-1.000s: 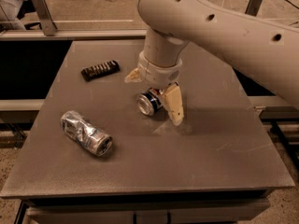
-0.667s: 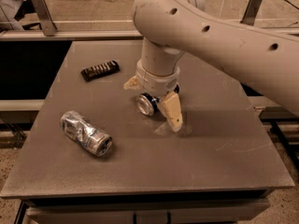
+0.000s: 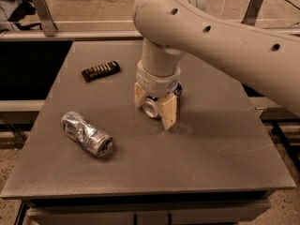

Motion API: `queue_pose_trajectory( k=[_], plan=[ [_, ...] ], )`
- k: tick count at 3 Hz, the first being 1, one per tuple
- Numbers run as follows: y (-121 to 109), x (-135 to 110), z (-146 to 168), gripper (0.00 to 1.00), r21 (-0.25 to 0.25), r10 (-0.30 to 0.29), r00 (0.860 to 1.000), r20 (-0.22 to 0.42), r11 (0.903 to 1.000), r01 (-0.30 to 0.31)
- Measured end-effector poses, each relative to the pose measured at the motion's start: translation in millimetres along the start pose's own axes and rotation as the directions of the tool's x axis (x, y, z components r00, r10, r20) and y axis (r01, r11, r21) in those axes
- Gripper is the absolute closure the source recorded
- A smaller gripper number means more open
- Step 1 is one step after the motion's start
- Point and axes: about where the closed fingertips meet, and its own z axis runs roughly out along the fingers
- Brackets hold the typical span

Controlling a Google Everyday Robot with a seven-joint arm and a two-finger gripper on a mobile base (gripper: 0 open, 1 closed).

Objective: Pick pepsi can

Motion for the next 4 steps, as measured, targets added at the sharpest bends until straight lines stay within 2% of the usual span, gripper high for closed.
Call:
queue_pose_trajectory(
  k=[2,3,4],
  plan=[
    [0,0,-1,0.88,0.0,0.0,1.0,0.0,1.0,0.0],
    [7,4,-25,1.0,0.091,0.031,0.999,-0.013,0.9954,-0.03],
    [16,7,-53,1.0,0.174,0.066,0.997,-0.043,0.983,-0.057]
  ],
)
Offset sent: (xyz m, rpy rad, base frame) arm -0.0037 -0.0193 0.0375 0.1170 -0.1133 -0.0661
